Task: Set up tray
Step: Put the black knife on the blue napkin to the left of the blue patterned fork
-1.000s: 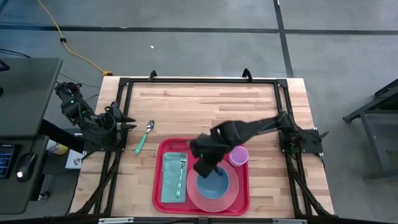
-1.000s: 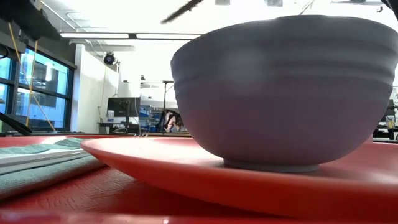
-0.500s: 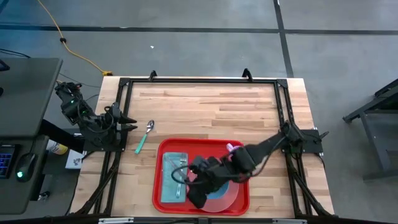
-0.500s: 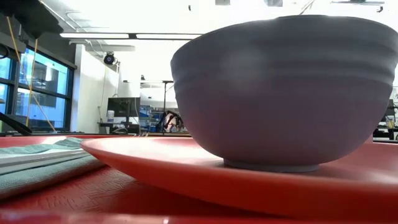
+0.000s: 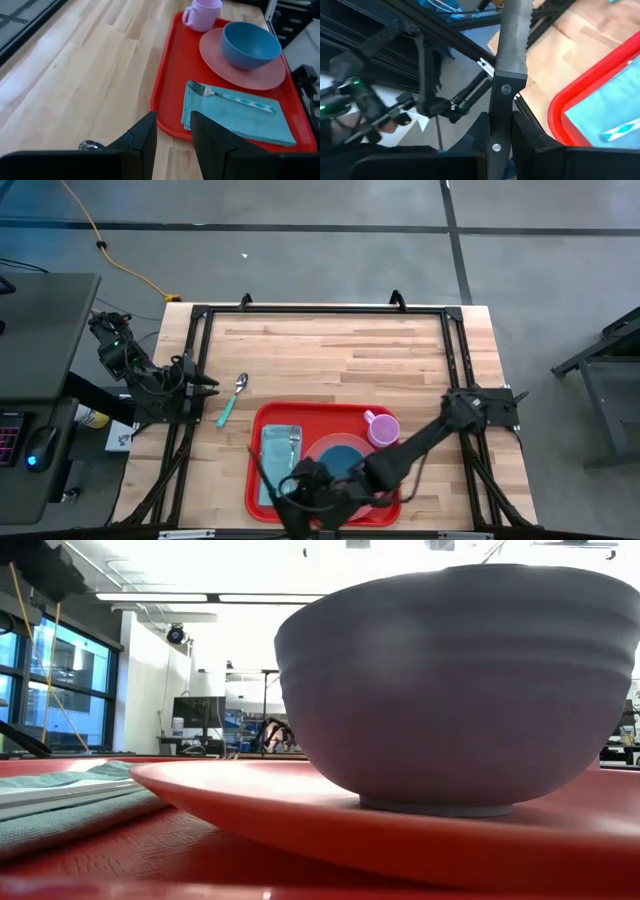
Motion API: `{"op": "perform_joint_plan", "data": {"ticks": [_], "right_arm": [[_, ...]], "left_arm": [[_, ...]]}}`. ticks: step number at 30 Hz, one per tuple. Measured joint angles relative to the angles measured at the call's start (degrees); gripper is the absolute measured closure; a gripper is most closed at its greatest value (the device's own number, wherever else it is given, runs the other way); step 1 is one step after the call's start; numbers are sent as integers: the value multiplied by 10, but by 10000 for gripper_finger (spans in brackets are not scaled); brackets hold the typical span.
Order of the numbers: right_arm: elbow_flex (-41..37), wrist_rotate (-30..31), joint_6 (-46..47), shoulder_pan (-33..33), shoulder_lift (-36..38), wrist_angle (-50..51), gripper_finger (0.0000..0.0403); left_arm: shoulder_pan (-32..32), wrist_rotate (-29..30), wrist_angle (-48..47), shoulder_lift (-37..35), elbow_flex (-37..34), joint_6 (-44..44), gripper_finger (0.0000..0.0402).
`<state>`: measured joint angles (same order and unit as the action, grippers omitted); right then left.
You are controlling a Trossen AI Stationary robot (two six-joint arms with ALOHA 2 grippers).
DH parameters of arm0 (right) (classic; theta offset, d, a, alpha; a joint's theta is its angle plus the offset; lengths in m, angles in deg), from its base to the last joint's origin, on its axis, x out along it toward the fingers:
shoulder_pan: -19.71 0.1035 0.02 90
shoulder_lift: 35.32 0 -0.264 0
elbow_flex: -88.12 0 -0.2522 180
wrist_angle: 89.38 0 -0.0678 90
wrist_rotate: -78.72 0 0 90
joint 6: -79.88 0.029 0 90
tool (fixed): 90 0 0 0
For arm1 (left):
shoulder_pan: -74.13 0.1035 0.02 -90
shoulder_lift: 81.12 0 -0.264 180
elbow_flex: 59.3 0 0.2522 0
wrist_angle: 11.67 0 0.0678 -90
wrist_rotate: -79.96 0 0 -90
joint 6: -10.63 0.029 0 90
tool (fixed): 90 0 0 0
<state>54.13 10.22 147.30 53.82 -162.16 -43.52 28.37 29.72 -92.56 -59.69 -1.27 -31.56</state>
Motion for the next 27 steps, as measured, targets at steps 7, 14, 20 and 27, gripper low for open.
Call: {"op": "perform_joint_plan", "data": {"ticks": [7,14,20,27], "right_arm": [[1,-22,15,-19,-52,-72,376],[0,-127,42,-72,-75,36,376],[1,-198,28,-115,-97,76,376],[0,-240,21,-131,-123,102,376]], "left_arm": [[0,-7,0,0,0,5,252],[0,-4,0,0,0,4,252],[0,-2,1,0,0,0,252],[0,-3,2,0,0,-16,252]]}}
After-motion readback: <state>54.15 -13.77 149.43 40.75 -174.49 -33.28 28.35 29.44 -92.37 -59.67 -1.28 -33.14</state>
